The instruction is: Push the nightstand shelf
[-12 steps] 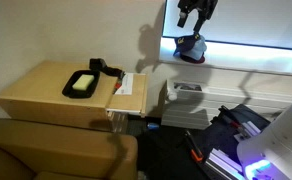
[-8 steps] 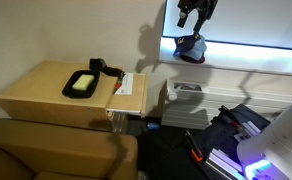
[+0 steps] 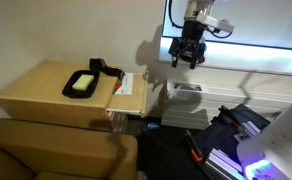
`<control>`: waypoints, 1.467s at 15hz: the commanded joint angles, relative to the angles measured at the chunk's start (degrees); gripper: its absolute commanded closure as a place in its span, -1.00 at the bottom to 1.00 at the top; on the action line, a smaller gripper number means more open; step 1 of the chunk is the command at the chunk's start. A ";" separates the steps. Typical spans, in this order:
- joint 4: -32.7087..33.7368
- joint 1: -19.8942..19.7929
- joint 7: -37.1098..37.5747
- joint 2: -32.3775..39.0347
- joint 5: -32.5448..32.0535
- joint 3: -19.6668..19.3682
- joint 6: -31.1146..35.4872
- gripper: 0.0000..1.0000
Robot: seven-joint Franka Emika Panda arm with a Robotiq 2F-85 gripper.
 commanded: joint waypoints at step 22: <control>5.29 -6.86 5.63 46.44 8.40 15.49 49.73 -1.00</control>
